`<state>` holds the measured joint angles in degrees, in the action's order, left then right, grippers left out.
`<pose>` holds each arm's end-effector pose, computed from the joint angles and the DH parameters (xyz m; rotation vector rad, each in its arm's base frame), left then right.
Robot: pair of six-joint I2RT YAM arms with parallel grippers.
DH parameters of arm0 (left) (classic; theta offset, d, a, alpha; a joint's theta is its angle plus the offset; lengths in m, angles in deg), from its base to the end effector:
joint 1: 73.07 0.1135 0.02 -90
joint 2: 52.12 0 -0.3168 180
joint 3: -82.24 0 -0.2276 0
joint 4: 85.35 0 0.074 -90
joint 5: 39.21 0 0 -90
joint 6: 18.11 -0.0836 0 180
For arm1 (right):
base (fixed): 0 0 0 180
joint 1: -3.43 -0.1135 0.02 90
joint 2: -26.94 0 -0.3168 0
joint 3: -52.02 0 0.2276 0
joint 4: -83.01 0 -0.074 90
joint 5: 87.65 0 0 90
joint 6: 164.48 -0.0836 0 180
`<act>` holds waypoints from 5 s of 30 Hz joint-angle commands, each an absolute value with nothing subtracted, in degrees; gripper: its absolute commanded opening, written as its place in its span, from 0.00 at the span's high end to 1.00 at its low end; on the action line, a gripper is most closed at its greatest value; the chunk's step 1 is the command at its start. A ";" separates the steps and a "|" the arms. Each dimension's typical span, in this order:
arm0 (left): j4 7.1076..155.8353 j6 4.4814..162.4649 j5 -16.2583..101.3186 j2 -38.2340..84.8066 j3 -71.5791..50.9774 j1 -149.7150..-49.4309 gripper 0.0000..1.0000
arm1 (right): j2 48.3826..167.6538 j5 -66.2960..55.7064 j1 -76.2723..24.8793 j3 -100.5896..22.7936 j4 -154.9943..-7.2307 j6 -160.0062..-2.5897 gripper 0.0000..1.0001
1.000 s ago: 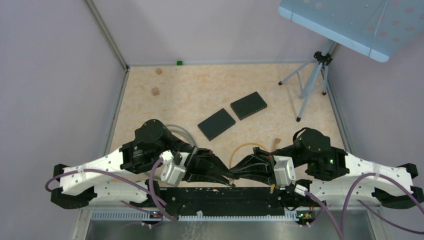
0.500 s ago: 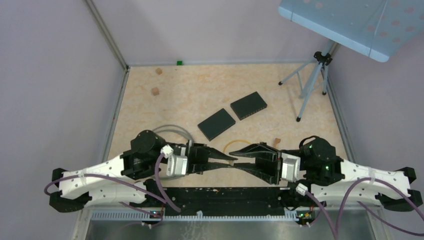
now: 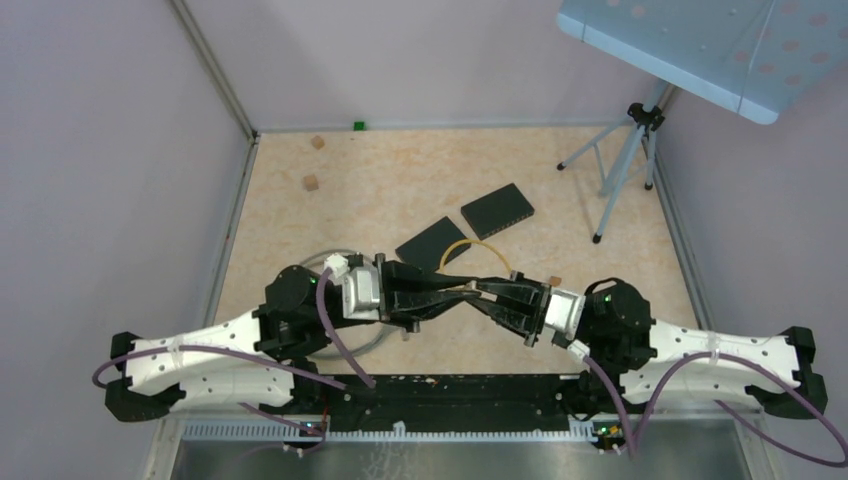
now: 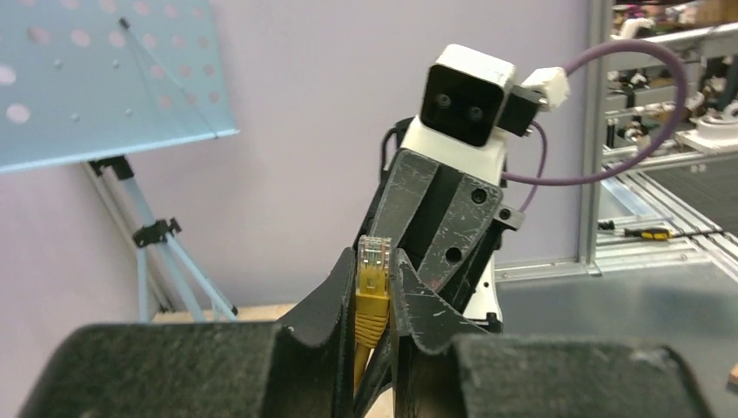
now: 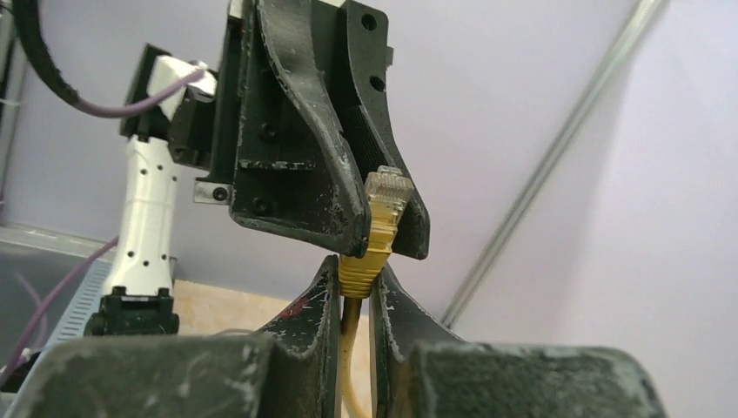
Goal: Insert the plug into the switch port
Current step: Adjust the connector.
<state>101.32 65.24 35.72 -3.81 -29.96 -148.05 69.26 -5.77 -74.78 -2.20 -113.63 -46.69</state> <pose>0.0212 -0.1628 0.4942 0.9669 0.7338 -1.2004 0.0183 0.1455 0.4486 -0.9659 0.5619 0.8663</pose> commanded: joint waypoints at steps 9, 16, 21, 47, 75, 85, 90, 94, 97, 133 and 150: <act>80.97 86.76 72.09 8.34 -2.55 -147.60 0.03 | 60.16 12.87 -75.41 1.37 -108.78 -50.49 1.00; 84.83 93.73 78.57 5.65 -4.16 -147.62 0.01 | 57.20 15.26 -75.43 1.40 -103.74 -51.69 1.00; 80.44 95.36 80.99 7.95 -1.28 -147.63 0.01 | 56.22 16.22 -75.41 1.45 -101.74 -51.92 1.00; 80.04 92.98 84.95 8.36 -1.14 -147.60 0.01 | 57.26 16.62 -75.41 3.49 -102.30 -52.56 1.00; 78.93 99.48 99.85 3.68 -16.62 -147.56 0.01 | 53.25 -4.39 -75.41 -0.87 -94.19 -51.04 1.00; 84.37 98.94 92.27 0.26 -22.31 -147.54 0.02 | 53.13 -20.26 -75.41 -7.87 -88.67 -48.32 1.00; 86.05 98.74 90.68 -2.01 -24.04 -147.52 0.04 | 52.85 -23.72 -75.45 -8.64 -90.24 -48.05 1.00; 86.13 98.69 91.45 -3.05 -24.87 -147.52 0.06 | 53.16 -24.16 -75.41 -8.77 -92.75 -48.32 1.00; 85.35 97.92 91.56 -3.14 -24.49 -147.61 0.06 | 54.18 -17.90 -75.42 -7.47 -98.76 -50.75 1.00; 82.52 78.19 43.98 1.05 -13.10 -147.52 0.01 | 74.82 -19.02 -75.41 -20.94 -99.22 -78.08 1.00; 82.70 70.36 39.13 -13.30 -18.40 -147.59 0.01 | 69.73 -18.12 -75.42 -23.77 -74.76 -62.71 1.00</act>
<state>80.73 74.40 45.80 -10.34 -18.70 -147.38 71.49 -18.84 -75.42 -20.61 -82.94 -70.12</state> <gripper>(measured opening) 0.987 0.073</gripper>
